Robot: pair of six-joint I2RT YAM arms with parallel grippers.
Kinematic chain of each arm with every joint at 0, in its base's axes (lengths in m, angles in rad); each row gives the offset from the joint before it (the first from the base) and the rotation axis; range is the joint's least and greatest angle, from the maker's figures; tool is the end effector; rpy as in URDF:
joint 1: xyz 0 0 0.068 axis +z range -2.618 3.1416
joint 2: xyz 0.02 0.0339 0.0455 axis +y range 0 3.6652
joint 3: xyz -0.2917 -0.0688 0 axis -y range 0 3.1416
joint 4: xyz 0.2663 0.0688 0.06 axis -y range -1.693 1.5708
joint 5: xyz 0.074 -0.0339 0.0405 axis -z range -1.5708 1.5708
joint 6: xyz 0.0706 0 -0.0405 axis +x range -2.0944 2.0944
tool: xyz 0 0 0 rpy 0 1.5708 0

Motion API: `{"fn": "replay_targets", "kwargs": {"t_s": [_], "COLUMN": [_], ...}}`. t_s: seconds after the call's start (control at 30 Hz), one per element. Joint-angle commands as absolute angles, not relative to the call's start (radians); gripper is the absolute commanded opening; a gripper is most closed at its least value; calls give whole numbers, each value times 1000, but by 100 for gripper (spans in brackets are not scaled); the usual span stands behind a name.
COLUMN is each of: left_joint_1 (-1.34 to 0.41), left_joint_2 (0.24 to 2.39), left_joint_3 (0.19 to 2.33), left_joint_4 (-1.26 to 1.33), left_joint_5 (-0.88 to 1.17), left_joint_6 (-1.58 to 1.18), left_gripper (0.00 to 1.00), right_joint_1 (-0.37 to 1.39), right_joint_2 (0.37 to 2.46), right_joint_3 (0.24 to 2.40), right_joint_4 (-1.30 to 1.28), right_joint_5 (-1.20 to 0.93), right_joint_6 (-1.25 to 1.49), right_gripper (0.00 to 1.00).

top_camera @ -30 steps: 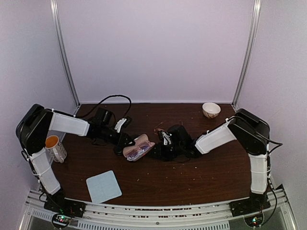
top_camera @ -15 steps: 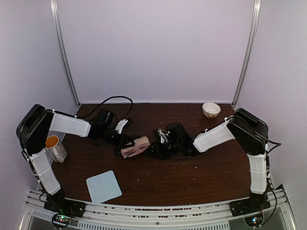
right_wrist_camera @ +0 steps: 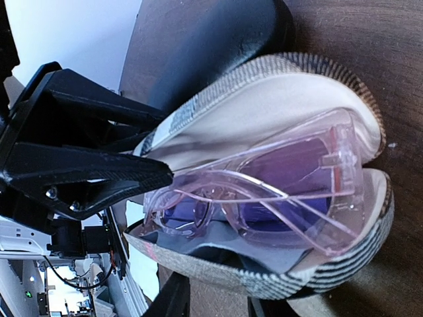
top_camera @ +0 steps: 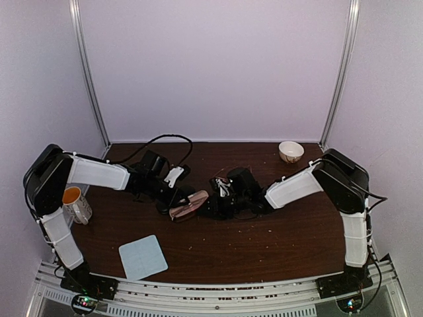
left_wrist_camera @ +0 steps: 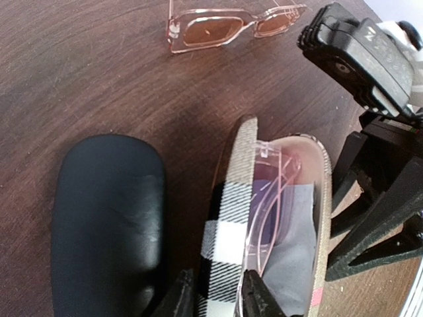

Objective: Organize the sunglasses
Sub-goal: Close the case with sunglasses at the center of the board.

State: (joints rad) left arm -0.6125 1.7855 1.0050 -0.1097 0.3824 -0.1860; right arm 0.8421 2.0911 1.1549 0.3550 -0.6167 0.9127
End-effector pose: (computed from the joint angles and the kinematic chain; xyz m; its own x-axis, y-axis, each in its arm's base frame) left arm 0.3133 -0.2523 0.1453 -0.7591 0.3237 -0.5648 0.5954 0.6960 -0.4014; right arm 0.2900 0.3862 0.1155 -0.9598 -0.1060 -0.2600 -0.2799 0.4357 0.8555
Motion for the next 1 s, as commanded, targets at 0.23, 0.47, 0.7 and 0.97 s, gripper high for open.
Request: {"fn": "replay_targets", "kwargs": {"t_s": [0.23,0.47,0.7,0.97], "left_joint_1": [-683,-703,-721,-755], "left_joint_2": [1698,1734,1762,1741], "left_joint_3": [984,951,912,872], "left_joint_4": [-57,-51,-77,-107], "left_joint_5": [657,667,557,425], "left_joint_6": [-241,-213,-151,-56], "left_gripper": [61,74,76,86], "right_joint_1": [845,842,830,806], "right_joint_2": [2084,2077,2060,2030], "right_joint_3": [1209,1230,1225,1210], "right_joint_4": [453,434,415,375], "right_joint_5": [-584,-595,-593,-592], "right_joint_6": [902,881,864,831], "right_gripper": [30,31,30,30]}}
